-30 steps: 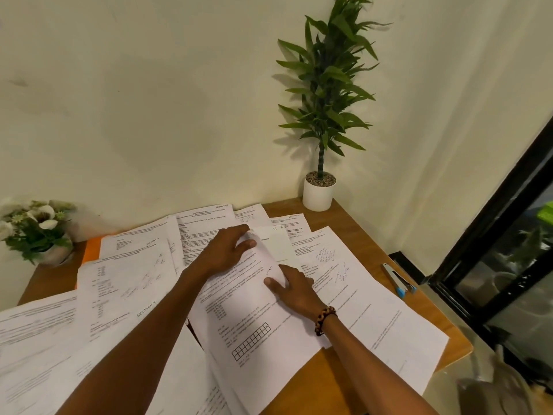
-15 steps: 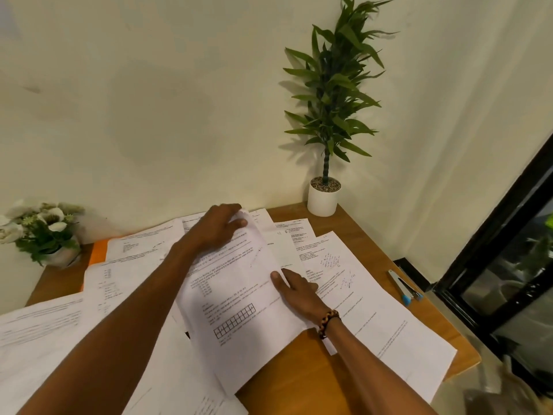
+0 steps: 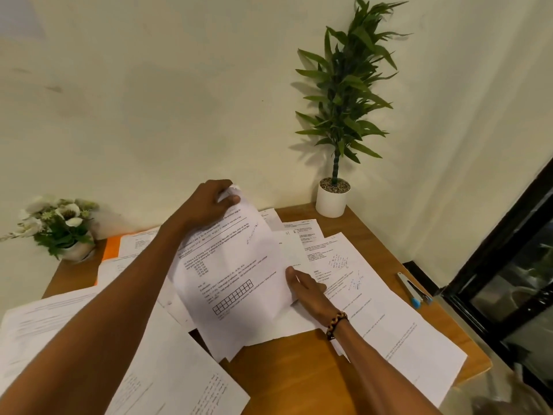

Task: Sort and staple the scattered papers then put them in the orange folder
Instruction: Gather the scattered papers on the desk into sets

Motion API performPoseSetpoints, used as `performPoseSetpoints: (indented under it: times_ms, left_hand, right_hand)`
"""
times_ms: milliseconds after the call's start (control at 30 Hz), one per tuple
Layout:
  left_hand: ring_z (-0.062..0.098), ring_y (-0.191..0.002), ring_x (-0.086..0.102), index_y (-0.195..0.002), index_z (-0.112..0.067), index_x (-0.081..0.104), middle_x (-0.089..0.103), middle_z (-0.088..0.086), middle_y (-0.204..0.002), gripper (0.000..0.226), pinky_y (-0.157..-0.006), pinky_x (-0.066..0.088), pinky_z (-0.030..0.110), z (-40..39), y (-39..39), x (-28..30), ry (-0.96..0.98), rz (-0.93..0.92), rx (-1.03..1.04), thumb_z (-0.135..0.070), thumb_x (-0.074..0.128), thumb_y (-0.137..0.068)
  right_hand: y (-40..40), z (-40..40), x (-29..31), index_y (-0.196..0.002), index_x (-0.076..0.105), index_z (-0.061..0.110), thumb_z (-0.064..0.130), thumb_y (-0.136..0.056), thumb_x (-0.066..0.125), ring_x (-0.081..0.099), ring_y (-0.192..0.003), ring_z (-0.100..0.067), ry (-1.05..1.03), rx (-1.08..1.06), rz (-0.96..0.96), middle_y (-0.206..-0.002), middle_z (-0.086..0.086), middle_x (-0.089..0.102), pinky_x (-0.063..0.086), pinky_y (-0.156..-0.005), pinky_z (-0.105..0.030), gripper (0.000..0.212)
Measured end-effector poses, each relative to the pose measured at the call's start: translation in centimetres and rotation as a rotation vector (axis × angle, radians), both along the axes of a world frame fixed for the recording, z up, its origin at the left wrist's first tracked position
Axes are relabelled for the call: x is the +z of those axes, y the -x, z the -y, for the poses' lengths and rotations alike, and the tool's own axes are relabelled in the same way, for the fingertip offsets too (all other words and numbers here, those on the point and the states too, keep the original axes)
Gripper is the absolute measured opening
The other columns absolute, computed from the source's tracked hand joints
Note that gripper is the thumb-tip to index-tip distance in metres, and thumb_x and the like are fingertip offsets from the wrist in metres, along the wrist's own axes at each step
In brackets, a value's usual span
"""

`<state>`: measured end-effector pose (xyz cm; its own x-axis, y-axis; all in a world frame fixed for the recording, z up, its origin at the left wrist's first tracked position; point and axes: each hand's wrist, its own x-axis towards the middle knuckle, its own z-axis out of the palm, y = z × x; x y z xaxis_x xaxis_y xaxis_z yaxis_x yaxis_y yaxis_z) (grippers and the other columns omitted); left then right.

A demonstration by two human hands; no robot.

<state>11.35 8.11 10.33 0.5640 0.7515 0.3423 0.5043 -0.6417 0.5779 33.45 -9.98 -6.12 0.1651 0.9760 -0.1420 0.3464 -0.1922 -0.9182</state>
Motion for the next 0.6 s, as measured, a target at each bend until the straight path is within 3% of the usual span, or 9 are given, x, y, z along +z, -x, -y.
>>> performPoseSetpoints:
  times_ms: [67,100,167,233,300,367,433,500,600]
  left_hand:
    - [0.01,-0.065,0.047,-0.077,-0.02,0.054,0.053,-0.007,-0.07,0.024,-0.063,0.035,0.032,0.9,-0.7,-0.5,0.008,-0.065,-0.02,-0.028,0.061,-0.098]
    - [0.007,-0.066,0.048,-0.075,-0.026,0.053,0.053,-0.011,-0.07,0.025,-0.063,0.034,0.031,1.4,-1.2,-0.8,0.016,-0.084,-0.031,-0.028,0.061,-0.098]
    - [0.007,-0.068,0.049,-0.074,-0.029,0.05,0.055,-0.012,-0.072,0.027,-0.063,0.031,0.03,2.1,-2.2,-1.7,0.037,-0.08,-0.04,-0.029,0.061,-0.099]
    - [0.02,-0.079,0.055,-0.089,-0.02,0.06,0.066,0.003,-0.09,0.017,-0.069,0.036,0.03,2.3,-3.1,-2.7,0.058,-0.077,-0.011,-0.034,0.06,-0.099]
    - [0.025,-0.092,0.061,-0.104,-0.012,0.063,0.068,0.012,-0.103,0.026,-0.078,0.042,0.036,2.2,-3.8,-3.0,0.053,-0.072,0.004,-0.037,0.059,-0.099]
    - [0.002,-0.076,0.057,-0.086,-0.02,0.059,0.064,-0.004,-0.081,0.017,-0.07,0.038,0.032,2.4,-4.2,-2.4,0.052,-0.01,-0.024,-0.031,0.061,-0.099]
    - [-0.005,-0.062,0.049,-0.074,-0.021,0.054,0.055,-0.013,-0.067,0.026,-0.064,0.035,0.028,2.2,-4.5,-1.3,0.097,0.057,-0.055,-0.025,0.062,-0.099]
    - [-0.007,-0.067,0.057,-0.083,-0.015,0.066,0.066,-0.016,-0.076,0.019,-0.066,0.045,0.021,1.9,-4.2,-0.2,0.325,0.158,-0.127,-0.023,0.063,-0.099]
    - [0.017,-0.09,0.071,-0.11,-0.008,0.073,0.075,0.009,-0.11,0.022,-0.082,0.055,0.033,1.4,-3.7,-0.4,0.687,0.299,-0.142,-0.025,0.064,-0.099]
  right_hand:
    - [0.1,-0.3,-0.4,-0.073,0.053,0.038,0.085,-0.086,0.04,0.047,-0.076,-0.005,-0.077,0.021,0.049,-0.075,0.015,0.052,0.036,-0.082,-0.037,0.05]
    - [0.1,-0.4,-0.4,-0.073,0.051,0.028,0.082,-0.087,0.045,0.049,-0.071,-0.009,-0.096,0.032,0.067,-0.072,0.007,0.053,0.039,-0.076,-0.036,0.056]
    - [0.3,-0.2,-0.3,-0.099,0.067,0.02,0.075,-0.088,0.054,0.067,-0.091,-0.016,-0.114,0.034,0.042,-0.096,0.0,0.072,0.053,-0.086,-0.041,0.058]
    - [0.1,0.2,-0.4,-0.122,0.069,0.028,0.067,-0.089,0.061,0.066,-0.115,-0.011,-0.11,0.042,-0.006,-0.121,0.011,0.072,0.052,-0.102,-0.043,0.052]
    - [-0.1,0.3,-0.3,-0.124,0.068,0.032,0.066,-0.089,0.062,0.063,-0.121,-0.01,-0.101,0.056,-0.047,-0.125,0.014,0.07,0.047,-0.108,-0.049,0.049]
    - [-0.6,-0.1,-0.9,-0.13,0.063,0.036,0.078,-0.086,0.055,0.057,-0.13,-0.014,-0.053,0.028,-0.101,-0.133,0.013,0.066,0.037,-0.115,-0.055,0.061]
    - [-2.2,-0.8,-2.5,-0.139,0.055,0.036,0.094,-0.075,0.044,0.051,-0.137,-0.02,0.045,-0.06,-0.241,-0.145,0.006,0.058,0.032,-0.119,-0.055,0.088]
    - [-2.6,-0.5,-2.0,-0.151,0.04,0.037,0.087,-0.083,0.04,0.047,-0.141,-0.02,0.032,-0.098,-0.418,-0.153,0.005,0.05,0.033,-0.119,-0.054,0.084]
    - [-1.8,0.7,0.6,-0.152,0.034,0.039,0.06,-0.103,0.032,0.049,-0.14,-0.016,-0.04,-0.173,-0.657,-0.149,0.01,0.054,0.036,-0.119,-0.047,0.053]
